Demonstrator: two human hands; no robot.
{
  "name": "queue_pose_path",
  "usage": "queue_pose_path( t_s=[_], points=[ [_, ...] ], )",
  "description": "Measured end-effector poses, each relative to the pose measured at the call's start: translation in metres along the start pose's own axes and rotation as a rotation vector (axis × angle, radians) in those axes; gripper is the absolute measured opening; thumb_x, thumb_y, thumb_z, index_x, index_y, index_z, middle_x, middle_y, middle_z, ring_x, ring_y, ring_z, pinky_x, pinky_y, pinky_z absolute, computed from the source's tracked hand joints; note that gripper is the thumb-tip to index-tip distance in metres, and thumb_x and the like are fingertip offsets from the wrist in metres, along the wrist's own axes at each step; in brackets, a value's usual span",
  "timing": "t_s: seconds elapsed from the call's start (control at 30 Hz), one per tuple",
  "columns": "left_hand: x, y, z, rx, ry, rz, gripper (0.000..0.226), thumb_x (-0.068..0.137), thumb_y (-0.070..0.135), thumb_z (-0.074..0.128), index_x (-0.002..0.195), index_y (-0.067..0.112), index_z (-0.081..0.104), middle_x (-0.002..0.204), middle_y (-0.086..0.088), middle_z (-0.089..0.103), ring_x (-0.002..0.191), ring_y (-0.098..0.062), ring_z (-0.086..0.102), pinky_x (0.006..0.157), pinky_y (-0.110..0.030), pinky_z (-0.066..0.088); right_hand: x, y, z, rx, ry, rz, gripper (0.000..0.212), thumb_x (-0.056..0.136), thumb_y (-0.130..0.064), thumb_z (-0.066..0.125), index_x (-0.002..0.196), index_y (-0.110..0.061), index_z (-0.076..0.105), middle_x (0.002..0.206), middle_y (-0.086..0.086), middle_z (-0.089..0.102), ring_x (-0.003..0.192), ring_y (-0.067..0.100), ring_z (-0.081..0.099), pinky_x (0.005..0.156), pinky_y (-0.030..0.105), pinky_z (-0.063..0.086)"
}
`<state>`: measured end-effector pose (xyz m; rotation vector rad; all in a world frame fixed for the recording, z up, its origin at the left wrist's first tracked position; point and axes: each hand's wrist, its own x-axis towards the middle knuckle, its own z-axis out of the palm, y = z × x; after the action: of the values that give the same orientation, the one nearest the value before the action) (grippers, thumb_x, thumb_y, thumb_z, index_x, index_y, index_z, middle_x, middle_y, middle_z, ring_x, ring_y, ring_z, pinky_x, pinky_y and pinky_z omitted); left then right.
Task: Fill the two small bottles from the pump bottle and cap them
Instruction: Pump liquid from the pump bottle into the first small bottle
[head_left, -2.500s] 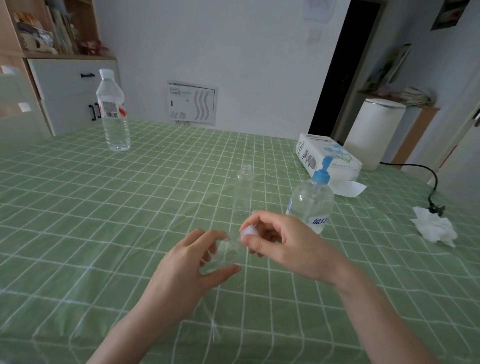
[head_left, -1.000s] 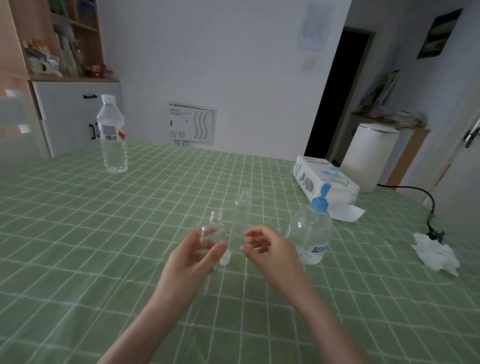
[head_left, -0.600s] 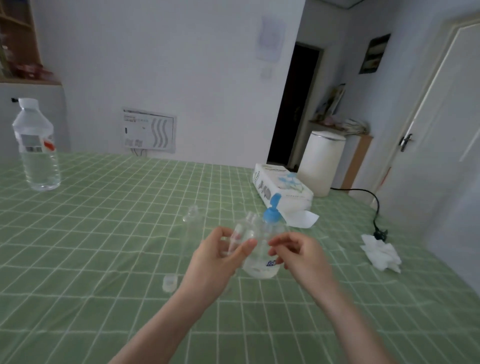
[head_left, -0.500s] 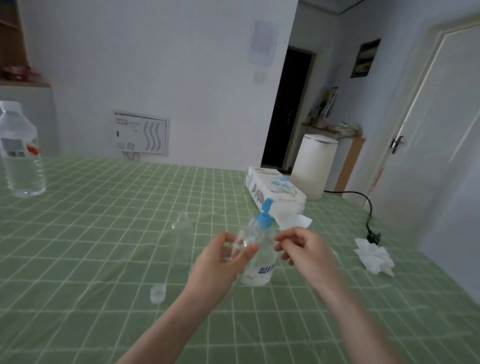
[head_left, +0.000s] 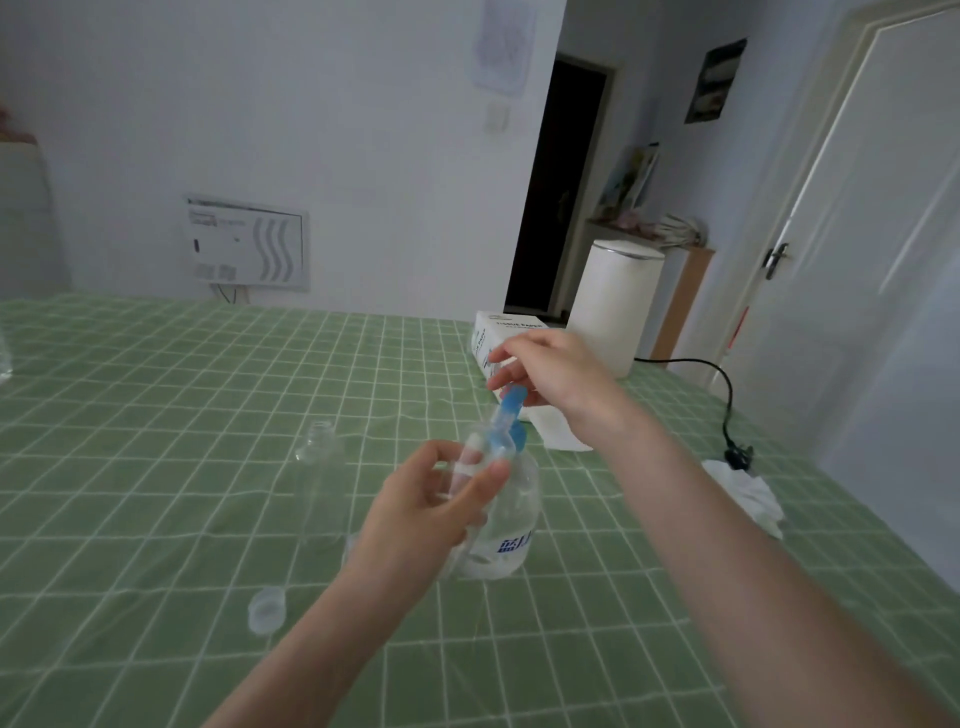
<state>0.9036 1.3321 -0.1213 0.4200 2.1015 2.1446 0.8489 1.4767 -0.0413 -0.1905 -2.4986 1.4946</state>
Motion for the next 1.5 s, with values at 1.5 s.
queue_pose_path(
  t_s=[1.5],
  points=[
    [0.002,-0.008,-0.004,-0.193,-0.065,-0.068,0.049,0.056,0.058,0.065,0.088,0.021,0.074,0.077,-0.002,0.075,0.053,-0.008,0.062,0.050,-0.016,0.048,0.028,0.011,0.030,-0.410,-0.223,0.145,0.045,0.094,-0.025,0.046,0.055,-0.013,0.064,0.091,0.010,0.073,0.083,0.021,0.058,0.077,0.032,0.047]
  ],
)
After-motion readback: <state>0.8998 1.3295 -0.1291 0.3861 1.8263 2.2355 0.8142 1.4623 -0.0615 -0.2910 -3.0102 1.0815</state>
